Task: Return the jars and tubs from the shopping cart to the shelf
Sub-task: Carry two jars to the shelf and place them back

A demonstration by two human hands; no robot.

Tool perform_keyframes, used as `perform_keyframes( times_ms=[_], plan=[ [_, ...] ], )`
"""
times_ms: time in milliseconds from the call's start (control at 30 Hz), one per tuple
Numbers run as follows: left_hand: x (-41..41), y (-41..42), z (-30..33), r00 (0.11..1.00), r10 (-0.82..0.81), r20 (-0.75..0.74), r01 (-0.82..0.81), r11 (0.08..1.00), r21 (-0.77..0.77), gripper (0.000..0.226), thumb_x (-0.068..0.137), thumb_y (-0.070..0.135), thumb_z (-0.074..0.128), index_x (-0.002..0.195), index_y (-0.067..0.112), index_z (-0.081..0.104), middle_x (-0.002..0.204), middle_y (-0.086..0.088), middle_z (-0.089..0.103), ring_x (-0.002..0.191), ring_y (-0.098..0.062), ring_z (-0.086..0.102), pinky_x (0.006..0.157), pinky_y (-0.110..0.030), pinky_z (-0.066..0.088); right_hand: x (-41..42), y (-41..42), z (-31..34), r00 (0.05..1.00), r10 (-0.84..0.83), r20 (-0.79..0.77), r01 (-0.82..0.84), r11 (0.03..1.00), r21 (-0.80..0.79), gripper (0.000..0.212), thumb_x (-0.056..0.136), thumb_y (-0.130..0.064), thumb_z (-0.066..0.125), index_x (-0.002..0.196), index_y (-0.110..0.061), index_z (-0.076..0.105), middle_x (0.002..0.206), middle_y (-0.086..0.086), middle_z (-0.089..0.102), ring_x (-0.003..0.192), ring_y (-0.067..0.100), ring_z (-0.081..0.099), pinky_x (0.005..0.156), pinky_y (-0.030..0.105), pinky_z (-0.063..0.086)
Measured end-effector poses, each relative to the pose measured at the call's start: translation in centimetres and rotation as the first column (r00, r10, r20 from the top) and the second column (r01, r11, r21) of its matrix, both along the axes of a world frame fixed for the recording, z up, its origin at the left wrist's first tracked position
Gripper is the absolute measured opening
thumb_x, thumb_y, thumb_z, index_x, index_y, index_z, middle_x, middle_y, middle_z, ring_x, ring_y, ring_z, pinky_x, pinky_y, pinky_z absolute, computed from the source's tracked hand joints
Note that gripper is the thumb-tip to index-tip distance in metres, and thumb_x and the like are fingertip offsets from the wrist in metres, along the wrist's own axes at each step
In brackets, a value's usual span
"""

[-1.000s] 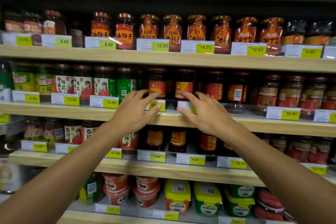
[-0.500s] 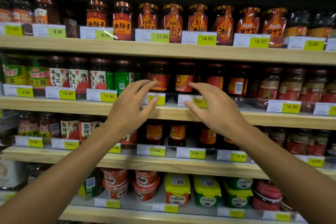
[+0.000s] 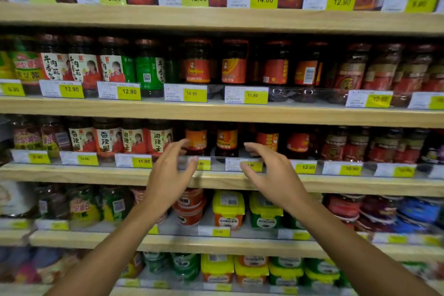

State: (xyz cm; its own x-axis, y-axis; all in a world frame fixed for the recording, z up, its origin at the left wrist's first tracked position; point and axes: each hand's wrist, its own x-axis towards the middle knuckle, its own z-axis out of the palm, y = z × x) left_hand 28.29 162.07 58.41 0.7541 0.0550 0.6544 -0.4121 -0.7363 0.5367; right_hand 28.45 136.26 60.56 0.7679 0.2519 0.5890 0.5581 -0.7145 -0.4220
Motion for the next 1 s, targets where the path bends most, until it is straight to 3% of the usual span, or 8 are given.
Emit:
perform_keyframes(
  times_ms=[133,200,300,467,700,1000],
  plan=[
    [1.3,-0.2,1.3,0.992,0.123,0.034,-0.123,0.992,0.003,0.053,0.095,0.04,0.064,0.141,0.018,0.049,0.136,-0.002,0.059,0.123,-0.024,0.058,0.097,-0.038,0.05,1.7,2.2,0.9,0.989,-0.137,-0.05,0.136,0.99,-0.03,0.068,0.094,-0.052,0.062,0.15,-0.02,0.044,0.142,-0.001,0.059,0.13,0.021,0.055,0.102,0.041,0.05],
    [1.6,-0.6,2.4,0.983,0.179,0.027,-0.18,0.983,0.02,0.053,0.094,0.041,0.065,0.139,0.016,0.051,0.135,-0.005,0.061,0.124,-0.026,0.057,0.095,-0.037,0.047,2.1,3.1,1.7,0.974,-0.227,-0.026,0.224,0.972,-0.077,0.068,0.092,-0.056,0.062,0.147,-0.018,0.047,0.133,0.003,0.065,0.123,0.027,0.061,0.092,0.039,0.051],
    [2.6,-0.9,3.4,0.968,0.251,-0.013,-0.25,0.967,0.055,0.053,0.09,0.048,0.068,0.128,0.013,0.054,0.125,-0.008,0.064,0.117,-0.03,0.061,0.084,-0.038,0.048,2.9,4.2,2.4,0.944,-0.331,-0.007,0.328,0.938,-0.115,0.064,0.089,-0.065,0.06,0.133,-0.02,0.056,0.108,0.004,0.072,0.104,0.031,0.067,0.074,0.037,0.051],
    [4.2,-0.8,4.4,0.966,0.244,-0.084,-0.241,0.97,0.044,0.062,0.081,0.056,0.076,0.114,0.007,0.058,0.106,-0.015,0.068,0.102,-0.037,0.065,0.07,-0.035,0.047,4.7,5.8,2.6,0.915,-0.394,-0.091,0.385,0.917,-0.105,0.061,0.084,-0.072,0.062,0.094,-0.012,0.063,0.08,0.004,0.063,0.087,0.033,0.067,0.062,0.035,0.046],
    [5.9,-0.5,4.4,0.953,0.258,-0.16,-0.249,0.966,0.075,0.069,0.074,0.06,0.08,0.115,0.009,0.059,0.103,-0.014,0.071,0.099,-0.038,0.068,0.075,-0.041,0.056,6.2,7.1,2.8,0.915,-0.376,-0.146,0.37,0.927,-0.065,0.064,0.085,-0.066,0.065,0.109,-0.007,0.066,0.109,0.016,0.068,0.105,0.04,0.064,0.083,0.041,0.052],
    [6.8,0.8,4.5,0.96,0.065,-0.272,-0.058,0.998,0.033,0.065,0.077,0.047,0.083,0.124,0.009,0.059,0.119,-0.012,0.068,0.11,-0.031,0.063,0.093,-0.044,0.053,6.6,5.3,2.4,0.935,-0.277,-0.221,0.271,0.961,-0.06,0.044,0.092,-0.052,0.067,0.089,-0.009,0.055,0.088,0.013,0.064,0.092,0.041,0.065,0.069,0.039,0.049]
  ],
)
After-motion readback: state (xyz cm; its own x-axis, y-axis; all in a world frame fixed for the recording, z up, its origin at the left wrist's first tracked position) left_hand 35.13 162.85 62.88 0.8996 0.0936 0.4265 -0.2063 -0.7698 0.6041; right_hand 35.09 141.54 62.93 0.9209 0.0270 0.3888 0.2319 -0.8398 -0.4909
